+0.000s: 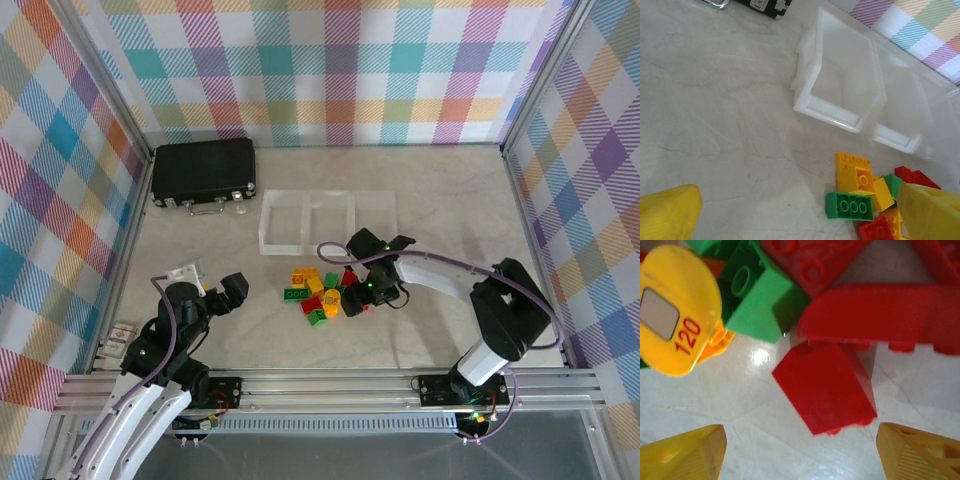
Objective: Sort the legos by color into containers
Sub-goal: Pick up the lego from the bottom-center of the table.
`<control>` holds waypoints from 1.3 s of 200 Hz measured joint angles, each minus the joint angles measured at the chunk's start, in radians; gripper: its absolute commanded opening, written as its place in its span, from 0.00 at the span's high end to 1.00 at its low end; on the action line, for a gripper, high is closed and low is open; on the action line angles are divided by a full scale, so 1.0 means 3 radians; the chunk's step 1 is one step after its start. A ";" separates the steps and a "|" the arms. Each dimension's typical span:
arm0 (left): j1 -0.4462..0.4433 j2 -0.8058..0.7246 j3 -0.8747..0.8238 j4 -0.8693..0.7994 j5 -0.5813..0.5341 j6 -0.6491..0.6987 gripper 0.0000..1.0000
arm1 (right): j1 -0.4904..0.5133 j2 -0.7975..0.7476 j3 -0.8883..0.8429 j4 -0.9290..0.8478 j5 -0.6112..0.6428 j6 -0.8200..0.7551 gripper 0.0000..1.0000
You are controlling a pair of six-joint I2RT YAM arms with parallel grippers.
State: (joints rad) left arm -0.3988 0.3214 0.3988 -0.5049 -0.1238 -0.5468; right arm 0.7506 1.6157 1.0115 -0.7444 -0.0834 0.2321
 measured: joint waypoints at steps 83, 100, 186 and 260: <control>0.0000 -0.0079 0.0000 -0.0169 -0.0038 -0.0036 0.00 | 0.0078 0.0431 0.0397 -0.0120 0.0348 -0.0296 0.21; 0.0000 -0.0079 -0.0001 -0.0179 -0.0041 -0.0036 0.00 | 0.0079 0.0451 0.0427 -0.0134 0.0375 -0.0318 0.22; 0.0000 -0.0079 -0.0031 -0.0228 -0.0065 -0.0050 0.00 | 0.0228 0.0467 0.0432 -0.0168 0.0551 -0.0291 0.32; 0.0000 -0.0151 -0.0148 -0.0229 -0.0064 -0.0050 0.00 | 0.0300 0.0600 0.0432 -0.0273 0.0802 -0.0178 0.43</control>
State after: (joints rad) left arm -0.3988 0.2760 0.3546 -0.5735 -0.1429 -0.5617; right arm 0.8406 1.7958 1.1412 -0.8265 0.1574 0.1787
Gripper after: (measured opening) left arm 0.997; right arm 0.593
